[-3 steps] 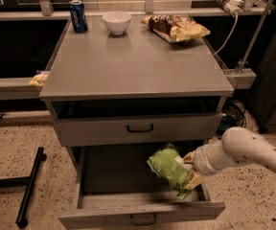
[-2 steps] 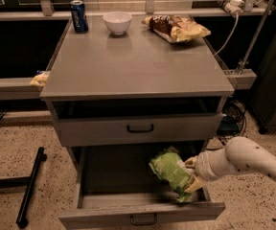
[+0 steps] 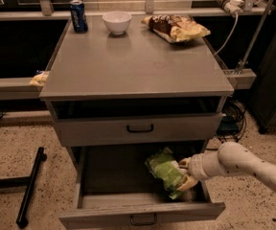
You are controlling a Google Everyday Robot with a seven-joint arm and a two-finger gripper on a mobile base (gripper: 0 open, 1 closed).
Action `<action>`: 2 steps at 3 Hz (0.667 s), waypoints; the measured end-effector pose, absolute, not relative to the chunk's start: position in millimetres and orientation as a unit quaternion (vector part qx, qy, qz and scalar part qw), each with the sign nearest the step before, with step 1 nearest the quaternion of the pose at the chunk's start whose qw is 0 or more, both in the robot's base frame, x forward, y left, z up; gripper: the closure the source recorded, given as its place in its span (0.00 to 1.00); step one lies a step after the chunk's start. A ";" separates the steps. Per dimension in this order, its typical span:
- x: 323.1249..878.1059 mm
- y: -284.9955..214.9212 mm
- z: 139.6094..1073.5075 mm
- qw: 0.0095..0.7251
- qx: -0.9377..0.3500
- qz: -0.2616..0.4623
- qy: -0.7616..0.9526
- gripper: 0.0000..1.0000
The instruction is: Place green rice chip bag into middle drawer
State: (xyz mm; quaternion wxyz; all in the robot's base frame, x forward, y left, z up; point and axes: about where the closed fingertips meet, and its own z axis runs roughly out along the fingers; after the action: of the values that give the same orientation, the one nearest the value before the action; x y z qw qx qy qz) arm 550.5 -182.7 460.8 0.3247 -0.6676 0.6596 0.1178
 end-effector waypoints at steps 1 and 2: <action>579.1 -164.8 434.8 0.338 -0.667 0.144 0.648 1.00; 602.5 -146.6 417.6 0.352 -0.664 0.173 0.637 1.00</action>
Offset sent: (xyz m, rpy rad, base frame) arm 0.0841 0.0542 -0.0609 0.1959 0.0359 0.0811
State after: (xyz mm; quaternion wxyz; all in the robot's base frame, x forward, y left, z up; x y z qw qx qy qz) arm 602.5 -146.6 417.6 0.3520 -0.6636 0.6371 0.1728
